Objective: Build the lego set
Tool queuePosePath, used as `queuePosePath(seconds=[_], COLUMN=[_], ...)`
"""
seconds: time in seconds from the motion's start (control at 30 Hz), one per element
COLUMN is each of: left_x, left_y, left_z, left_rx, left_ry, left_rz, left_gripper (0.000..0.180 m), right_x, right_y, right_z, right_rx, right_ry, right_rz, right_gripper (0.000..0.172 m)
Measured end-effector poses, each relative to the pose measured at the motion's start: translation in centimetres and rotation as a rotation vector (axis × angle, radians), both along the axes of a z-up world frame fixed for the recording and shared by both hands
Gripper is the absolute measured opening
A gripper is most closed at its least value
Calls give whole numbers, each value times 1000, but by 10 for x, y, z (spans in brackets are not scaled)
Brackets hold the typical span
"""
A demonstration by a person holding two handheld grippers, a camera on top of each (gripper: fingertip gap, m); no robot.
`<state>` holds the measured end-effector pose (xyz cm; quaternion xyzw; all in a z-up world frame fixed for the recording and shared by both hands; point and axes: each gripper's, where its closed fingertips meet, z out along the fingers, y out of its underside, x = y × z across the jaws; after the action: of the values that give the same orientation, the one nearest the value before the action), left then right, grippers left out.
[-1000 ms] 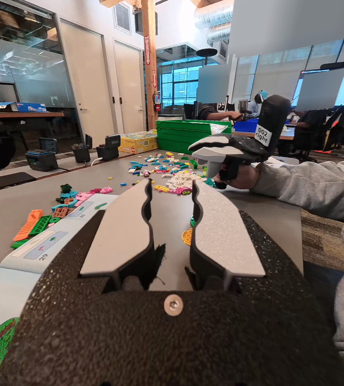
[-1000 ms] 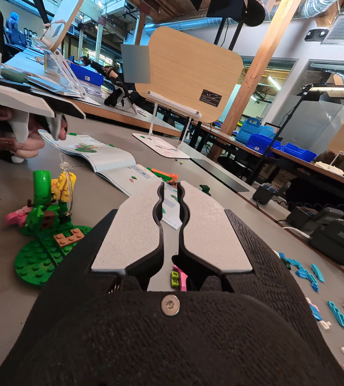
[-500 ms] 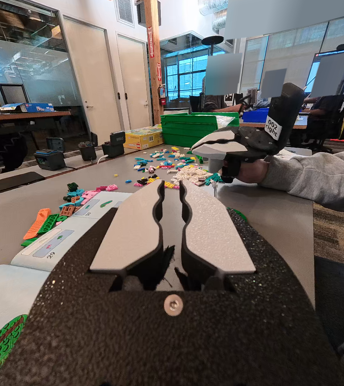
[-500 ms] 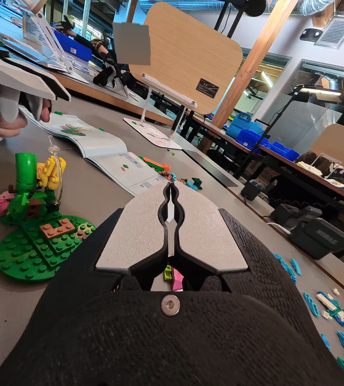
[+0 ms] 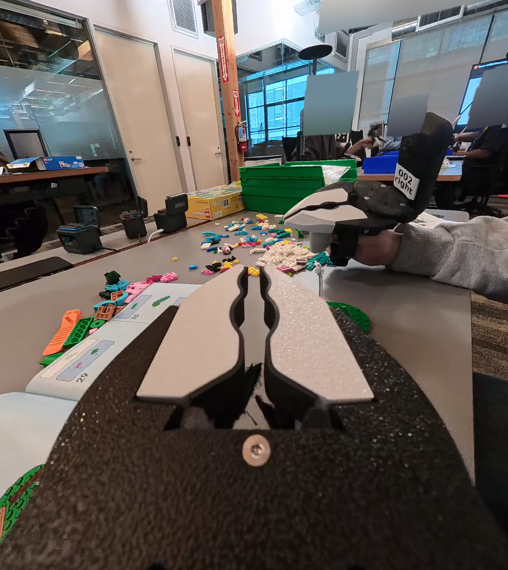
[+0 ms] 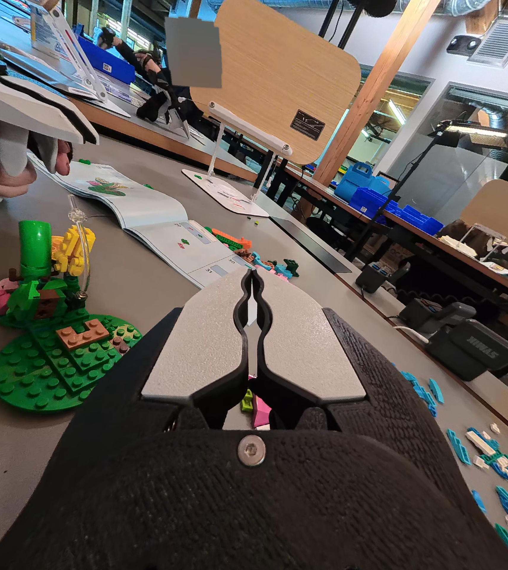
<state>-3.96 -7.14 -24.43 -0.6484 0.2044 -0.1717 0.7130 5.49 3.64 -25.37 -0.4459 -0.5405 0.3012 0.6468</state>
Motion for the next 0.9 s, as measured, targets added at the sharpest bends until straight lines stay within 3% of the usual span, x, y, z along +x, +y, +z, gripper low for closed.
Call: queuePosePath(seconds=[0.9], left_x=[-3], left_y=[1], left_z=[0], left_rx=[6], left_ry=[8], left_rz=[20], left_gripper=[0], right_x=[-2], right_y=[1], right_z=[-5], right_rx=[43], right_ry=[-28], right_rz=[-13], right_gripper=[0])
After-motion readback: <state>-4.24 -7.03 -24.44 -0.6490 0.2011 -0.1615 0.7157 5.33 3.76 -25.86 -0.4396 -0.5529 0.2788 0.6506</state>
